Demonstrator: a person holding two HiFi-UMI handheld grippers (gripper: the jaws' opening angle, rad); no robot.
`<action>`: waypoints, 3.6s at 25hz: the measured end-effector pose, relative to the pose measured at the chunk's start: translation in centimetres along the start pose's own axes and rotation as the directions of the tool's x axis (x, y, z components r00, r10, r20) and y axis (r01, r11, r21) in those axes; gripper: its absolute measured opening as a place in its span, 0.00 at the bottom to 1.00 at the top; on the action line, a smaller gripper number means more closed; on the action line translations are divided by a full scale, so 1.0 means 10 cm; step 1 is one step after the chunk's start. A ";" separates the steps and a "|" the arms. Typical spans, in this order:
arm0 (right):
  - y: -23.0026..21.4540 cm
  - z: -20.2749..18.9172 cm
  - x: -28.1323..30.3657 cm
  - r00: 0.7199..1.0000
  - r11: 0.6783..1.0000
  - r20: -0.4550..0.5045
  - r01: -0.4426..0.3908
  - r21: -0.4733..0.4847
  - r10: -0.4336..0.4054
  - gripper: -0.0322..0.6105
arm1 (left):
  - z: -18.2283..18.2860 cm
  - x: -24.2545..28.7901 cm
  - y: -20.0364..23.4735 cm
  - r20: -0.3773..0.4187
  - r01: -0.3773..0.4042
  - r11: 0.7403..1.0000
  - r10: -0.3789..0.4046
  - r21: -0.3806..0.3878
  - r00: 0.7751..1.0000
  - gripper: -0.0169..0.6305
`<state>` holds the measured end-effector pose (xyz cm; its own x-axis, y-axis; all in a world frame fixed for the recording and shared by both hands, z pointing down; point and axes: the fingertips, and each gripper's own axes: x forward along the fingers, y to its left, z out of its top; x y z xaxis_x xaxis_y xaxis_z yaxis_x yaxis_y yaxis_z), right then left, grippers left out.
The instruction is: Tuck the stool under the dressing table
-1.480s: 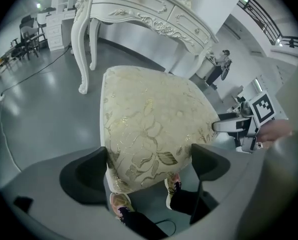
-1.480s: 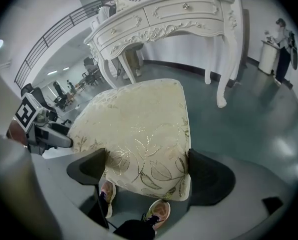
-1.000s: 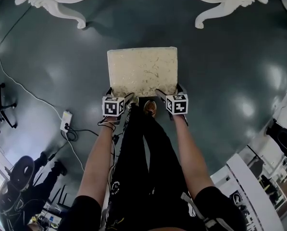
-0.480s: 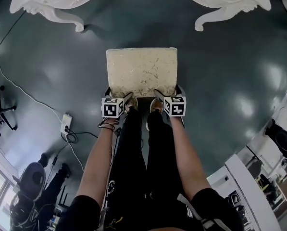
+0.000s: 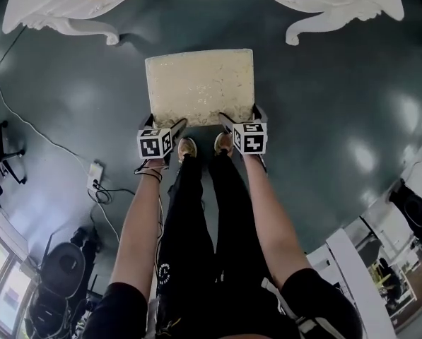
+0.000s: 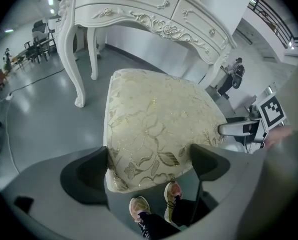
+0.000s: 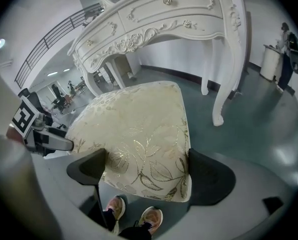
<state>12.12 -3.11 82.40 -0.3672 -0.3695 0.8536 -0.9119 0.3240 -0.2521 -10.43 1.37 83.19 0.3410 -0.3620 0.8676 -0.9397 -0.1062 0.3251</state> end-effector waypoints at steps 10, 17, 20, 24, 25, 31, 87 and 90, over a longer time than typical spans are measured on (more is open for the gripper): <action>-0.14 0.53 0.27 1.000 1.000 0.027 0.015 0.010 -0.015 0.89 | 0.55 0.20 0.16 0.055 -0.040 0.998 0.042 -0.047 0.998 0.83; -0.18 0.85 0.43 0.997 0.998 0.054 0.048 0.043 -0.050 0.89 | 0.93 0.31 0.30 0.102 -0.044 0.999 0.046 -0.030 0.994 0.83; -0.23 0.97 0.48 0.997 0.997 0.058 0.053 0.050 -0.056 0.89 | 1.07 0.37 0.32 0.097 -0.039 0.999 0.041 -0.025 0.994 0.83; -0.27 1.16 0.57 0.996 0.997 0.069 0.048 0.055 -0.052 0.89 | 1.28 0.45 0.37 0.100 -0.041 0.999 0.043 -0.022 0.994 0.83; -0.29 1.20 0.59 0.996 0.998 0.071 0.045 0.052 -0.048 0.89 | 1.32 0.46 0.38 0.100 -0.044 0.999 0.046 -0.025 0.994 0.83; -0.41 1.45 0.69 0.996 0.999 0.082 0.034 0.032 -0.037 0.89 | 1.54 0.57 0.37 0.097 -0.056 0.997 0.061 -0.058 0.993 0.83; -1.03 3.22 1.31 0.936 0.982 0.301 0.158 0.105 -0.183 0.70 | 3.81 1.18 0.70 0.477 -0.172 0.972 0.229 -0.160 0.849 0.82; -0.92 3.17 0.91 0.931 0.984 0.320 0.176 0.032 -0.176 0.70 | 3.72 0.84 0.46 0.492 -0.172 0.980 0.197 -0.097 0.848 0.82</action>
<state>11.39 -37.10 78.00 -0.2397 -0.6798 0.6931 -0.9675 0.2263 -0.1126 -12.84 -36.61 77.99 0.0913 -0.7838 0.6143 -0.9774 0.0475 0.2059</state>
